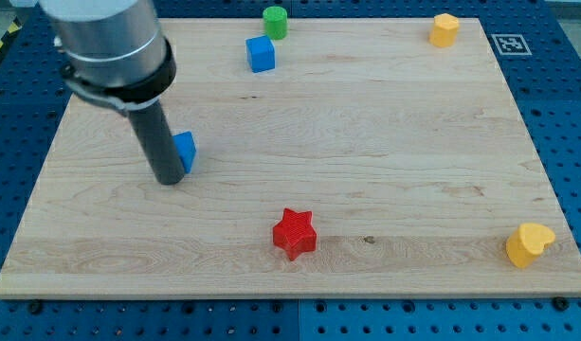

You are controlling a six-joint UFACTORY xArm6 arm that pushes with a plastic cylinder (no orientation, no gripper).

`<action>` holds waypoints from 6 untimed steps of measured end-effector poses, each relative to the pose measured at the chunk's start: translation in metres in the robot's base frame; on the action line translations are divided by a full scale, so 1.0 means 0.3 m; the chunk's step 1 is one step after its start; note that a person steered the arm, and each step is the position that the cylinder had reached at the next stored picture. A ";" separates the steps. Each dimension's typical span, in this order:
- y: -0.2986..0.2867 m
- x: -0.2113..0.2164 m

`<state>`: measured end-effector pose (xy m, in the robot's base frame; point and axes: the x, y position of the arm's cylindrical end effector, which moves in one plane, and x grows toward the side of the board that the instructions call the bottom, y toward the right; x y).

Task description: Put the triangle diagonally to red circle

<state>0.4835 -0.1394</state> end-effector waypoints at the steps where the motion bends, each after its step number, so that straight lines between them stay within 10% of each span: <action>1: 0.093 -0.062; 6: 0.011 -0.133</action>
